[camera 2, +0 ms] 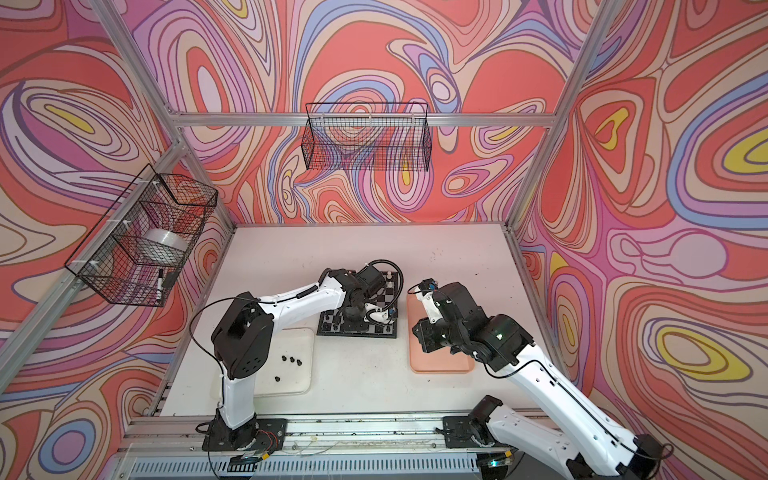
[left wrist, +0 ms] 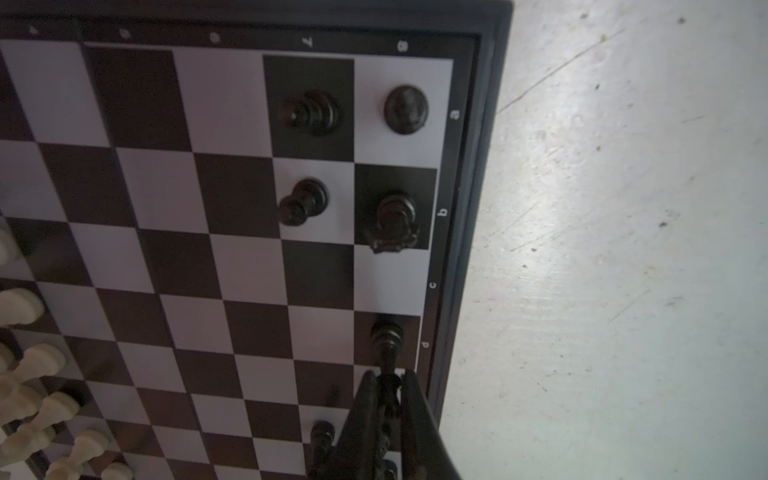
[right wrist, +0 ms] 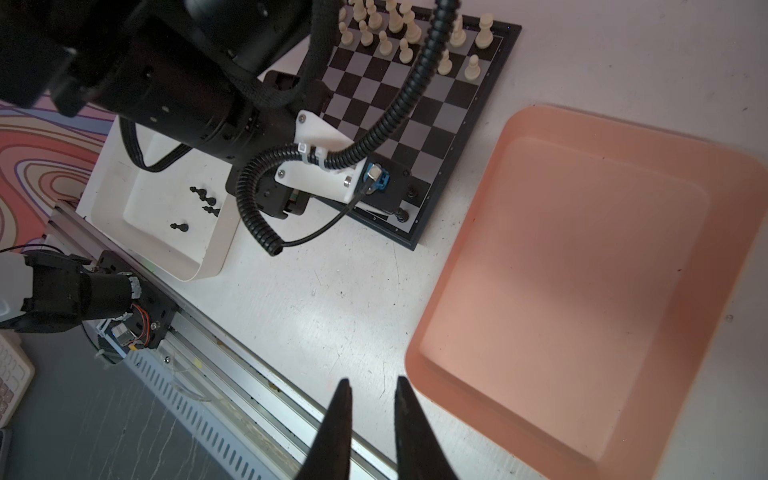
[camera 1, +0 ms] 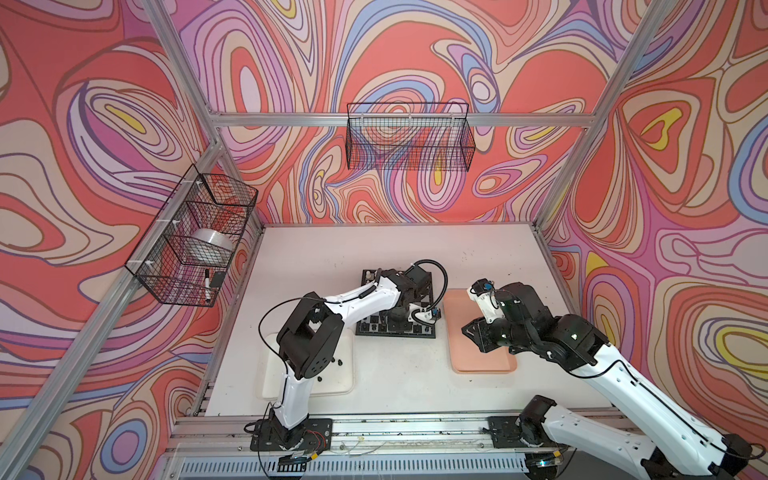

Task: Set up the chess pieces on the board
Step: 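Lower the black pawn onto an edge square beside the black pieces, then open and withdraw the left gripper toward the white tray while the right gripper lifts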

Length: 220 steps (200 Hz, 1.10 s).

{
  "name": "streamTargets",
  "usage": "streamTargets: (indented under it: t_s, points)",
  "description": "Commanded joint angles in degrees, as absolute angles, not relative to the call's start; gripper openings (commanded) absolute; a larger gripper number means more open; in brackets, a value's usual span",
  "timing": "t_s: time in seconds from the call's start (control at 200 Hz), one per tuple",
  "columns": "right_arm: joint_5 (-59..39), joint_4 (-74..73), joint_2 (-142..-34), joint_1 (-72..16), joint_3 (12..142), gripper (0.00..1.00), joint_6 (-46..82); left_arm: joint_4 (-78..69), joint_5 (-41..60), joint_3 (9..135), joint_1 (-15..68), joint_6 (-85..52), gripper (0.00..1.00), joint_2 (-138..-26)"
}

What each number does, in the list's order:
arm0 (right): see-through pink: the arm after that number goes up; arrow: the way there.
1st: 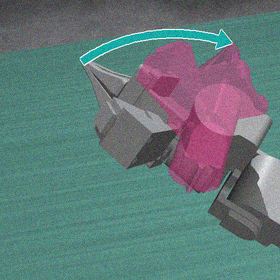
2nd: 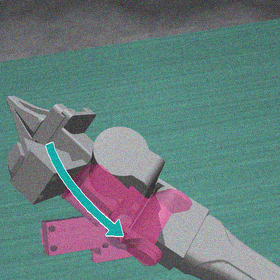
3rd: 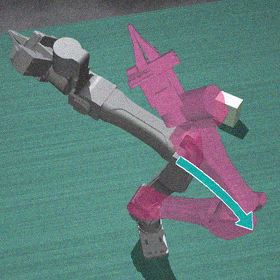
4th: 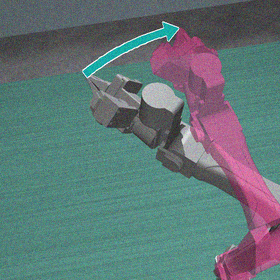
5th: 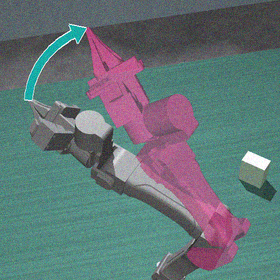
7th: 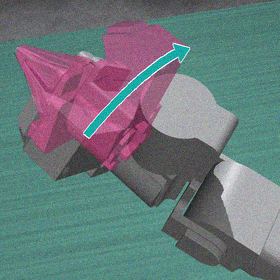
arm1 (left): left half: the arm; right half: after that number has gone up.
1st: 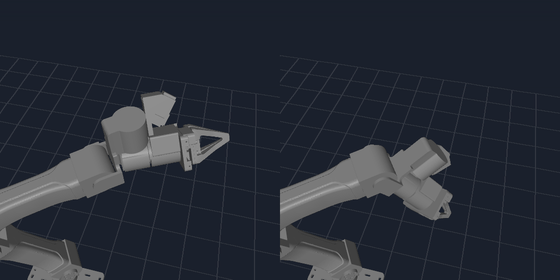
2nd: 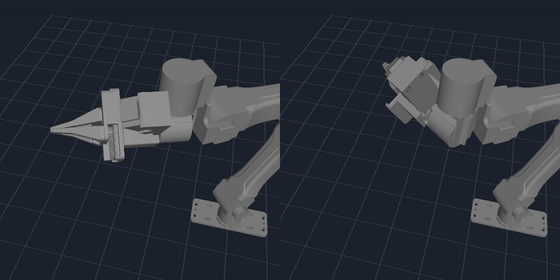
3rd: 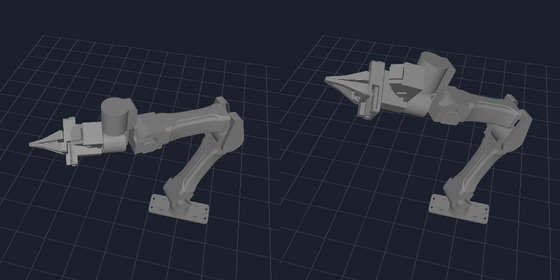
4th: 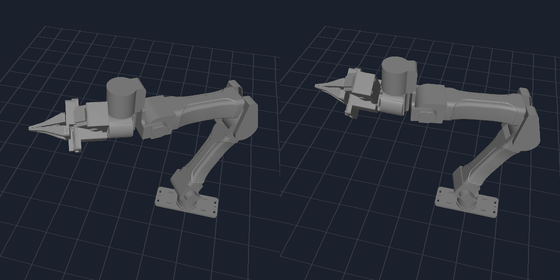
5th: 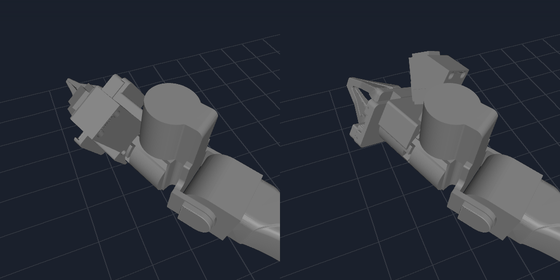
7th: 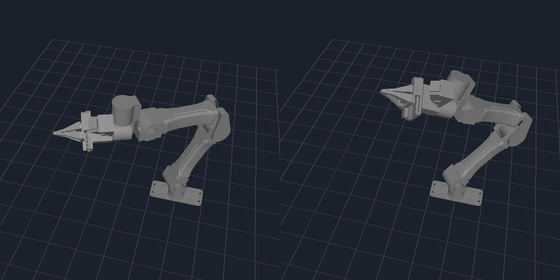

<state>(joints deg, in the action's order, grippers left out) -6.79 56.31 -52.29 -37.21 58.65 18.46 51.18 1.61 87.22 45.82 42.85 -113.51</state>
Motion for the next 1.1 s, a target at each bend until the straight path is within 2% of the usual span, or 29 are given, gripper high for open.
streamTargets:
  t_s: [0.0, 0.461, 1.097]
  points:
    - [-6.2, 56.16, -52.29, -37.38, 57.83, 0.19, 18.11, 53.48, 1.75, 87.37, 46.13, 43.64, 0.14, -114.92]
    - [-6.16, 55.9, -52.7, -37.38, 57.39, 0.19, 18.13, 54.03, 1.56, 88.44, 46.14, 43.86, 0.17, -115.19]
    - [-6.07, 55.63, -52.65, -37.37, 57.05, 0.2, 18.28, 54.38, 1.89, 89.31, 46.12, 43.68, 0.38, -114.35]
